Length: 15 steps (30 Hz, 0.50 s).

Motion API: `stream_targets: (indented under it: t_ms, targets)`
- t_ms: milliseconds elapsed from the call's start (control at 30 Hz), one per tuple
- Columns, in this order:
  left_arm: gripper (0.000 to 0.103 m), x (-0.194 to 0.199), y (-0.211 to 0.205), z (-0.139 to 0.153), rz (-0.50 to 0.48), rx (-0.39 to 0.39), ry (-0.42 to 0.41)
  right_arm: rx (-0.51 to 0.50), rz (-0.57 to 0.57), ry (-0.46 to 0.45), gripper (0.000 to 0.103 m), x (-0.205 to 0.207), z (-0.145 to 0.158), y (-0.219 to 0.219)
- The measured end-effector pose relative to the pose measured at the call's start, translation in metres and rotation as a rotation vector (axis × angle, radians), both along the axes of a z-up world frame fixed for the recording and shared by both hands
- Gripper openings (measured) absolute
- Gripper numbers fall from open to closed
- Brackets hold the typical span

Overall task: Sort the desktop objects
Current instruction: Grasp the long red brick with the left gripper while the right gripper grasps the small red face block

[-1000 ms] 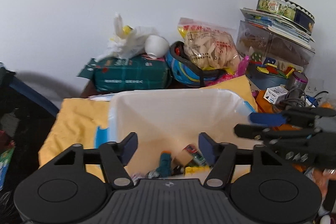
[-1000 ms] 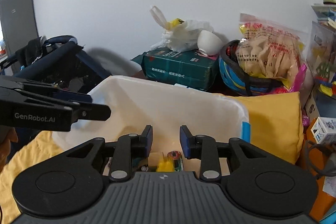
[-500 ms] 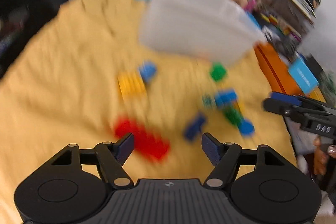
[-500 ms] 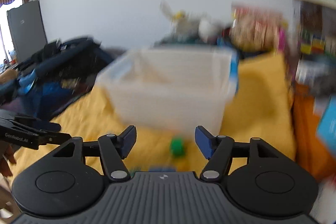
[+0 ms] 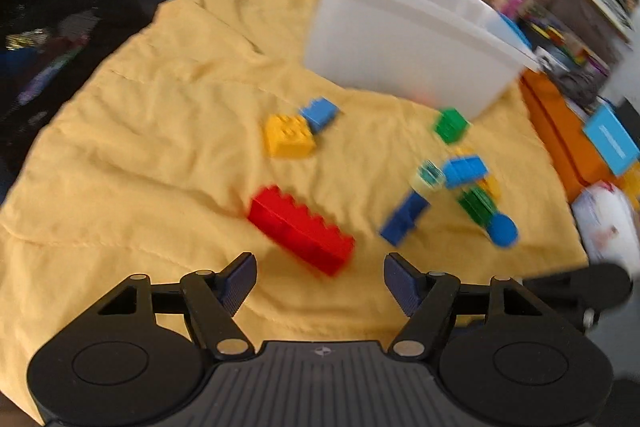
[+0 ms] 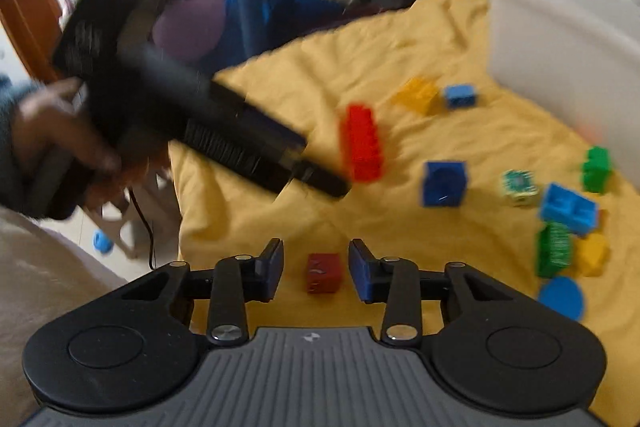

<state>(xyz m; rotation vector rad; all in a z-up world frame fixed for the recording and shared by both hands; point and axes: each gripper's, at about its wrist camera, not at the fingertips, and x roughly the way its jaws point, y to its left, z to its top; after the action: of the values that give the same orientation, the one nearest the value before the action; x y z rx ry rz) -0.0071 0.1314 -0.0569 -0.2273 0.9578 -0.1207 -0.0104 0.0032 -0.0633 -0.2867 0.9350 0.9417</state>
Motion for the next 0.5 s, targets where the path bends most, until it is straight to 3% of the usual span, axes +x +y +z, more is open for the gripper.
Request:
stream_targets:
  t_ms: [200, 233, 300, 400, 500]
  targets:
    - [0.071, 0.03, -0.004, -0.015, 0.059, -0.05, 0.044, -0.043, -0.063, -0.015, 0.027, 0.0, -0.013, -0.003]
    - [0.065, 0.034, -0.005, -0.018, 0.068, -0.052, 0.052, -0.029, -0.078, -0.013, 0.027, -0.001, -0.013, -0.007]
    - [0.042, 0.038, -0.008, -0.023, 0.074, -0.037, 0.048, -0.03, -0.119, -0.042, 0.027, -0.004, -0.009, -0.014]
    - [0.041, 0.038, -0.007, -0.026, 0.037, -0.034, 0.042, -0.04, -0.201, -0.093, 0.027, -0.005, -0.003, -0.028]
    - [0.041, 0.028, -0.002, -0.027, -0.021, -0.081, 0.052, -0.046, -0.278, -0.112, 0.027, -0.003, 0.0, -0.041]
